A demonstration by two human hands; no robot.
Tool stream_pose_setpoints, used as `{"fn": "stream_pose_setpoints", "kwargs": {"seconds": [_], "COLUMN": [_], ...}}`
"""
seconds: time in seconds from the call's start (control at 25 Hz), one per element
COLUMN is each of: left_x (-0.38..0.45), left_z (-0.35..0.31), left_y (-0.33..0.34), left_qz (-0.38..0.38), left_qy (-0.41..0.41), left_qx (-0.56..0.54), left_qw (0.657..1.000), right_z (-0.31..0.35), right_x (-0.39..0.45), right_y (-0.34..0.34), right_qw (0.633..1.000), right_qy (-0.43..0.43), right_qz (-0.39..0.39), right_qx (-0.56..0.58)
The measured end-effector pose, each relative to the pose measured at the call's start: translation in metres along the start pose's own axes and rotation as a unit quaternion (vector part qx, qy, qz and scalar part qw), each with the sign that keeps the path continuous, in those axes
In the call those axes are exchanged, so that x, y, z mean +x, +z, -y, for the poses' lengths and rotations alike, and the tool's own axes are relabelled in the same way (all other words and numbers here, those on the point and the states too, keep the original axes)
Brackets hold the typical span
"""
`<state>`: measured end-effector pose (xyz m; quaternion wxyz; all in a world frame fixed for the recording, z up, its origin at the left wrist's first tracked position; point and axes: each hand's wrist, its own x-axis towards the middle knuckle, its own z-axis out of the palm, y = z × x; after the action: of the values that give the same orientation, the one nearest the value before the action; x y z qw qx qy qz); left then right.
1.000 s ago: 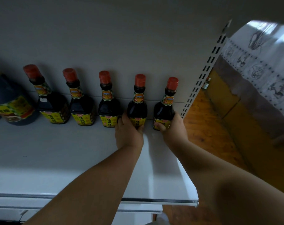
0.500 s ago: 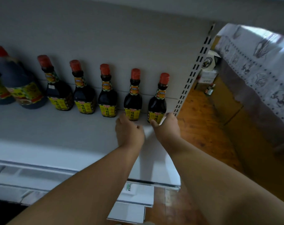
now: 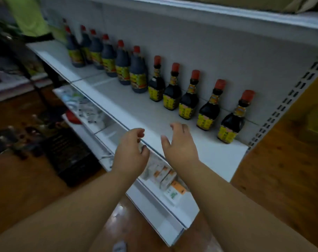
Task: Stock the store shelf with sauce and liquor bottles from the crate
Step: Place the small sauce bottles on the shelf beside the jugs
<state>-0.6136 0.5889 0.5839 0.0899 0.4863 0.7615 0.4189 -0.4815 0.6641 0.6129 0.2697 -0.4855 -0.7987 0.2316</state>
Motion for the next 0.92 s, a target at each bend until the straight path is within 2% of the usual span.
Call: {"fn": "stream_pose_setpoints", "kwargs": {"seconds": [0.24,0.52,0.68,0.92], "left_x": [-0.035,-0.074,-0.065,0.005], "left_z": [0.103,0.216,0.266,0.355], "left_y": [-0.153,-0.332,-0.379,-0.407], "left_qz": [-0.117,-0.176,-0.186,-0.179], "left_qy": [-0.092,-0.152,-0.210,-0.256], "left_qx": [0.073,0.160,0.125,0.105], "left_qw": [0.986,0.959,0.952,0.944], "right_z": [0.155,0.322,0.369,0.424], "right_x": [-0.018,-0.050,-0.029,0.040], "right_y": [0.094,0.231,0.273,0.375], "right_qw": [0.979,0.955,0.946,0.928], "right_qy": [-0.179,-0.222,-0.239,-0.264], "right_qz": [0.096,0.182,0.205,0.258], "right_qx": [0.029,0.078,0.077,0.052]}}
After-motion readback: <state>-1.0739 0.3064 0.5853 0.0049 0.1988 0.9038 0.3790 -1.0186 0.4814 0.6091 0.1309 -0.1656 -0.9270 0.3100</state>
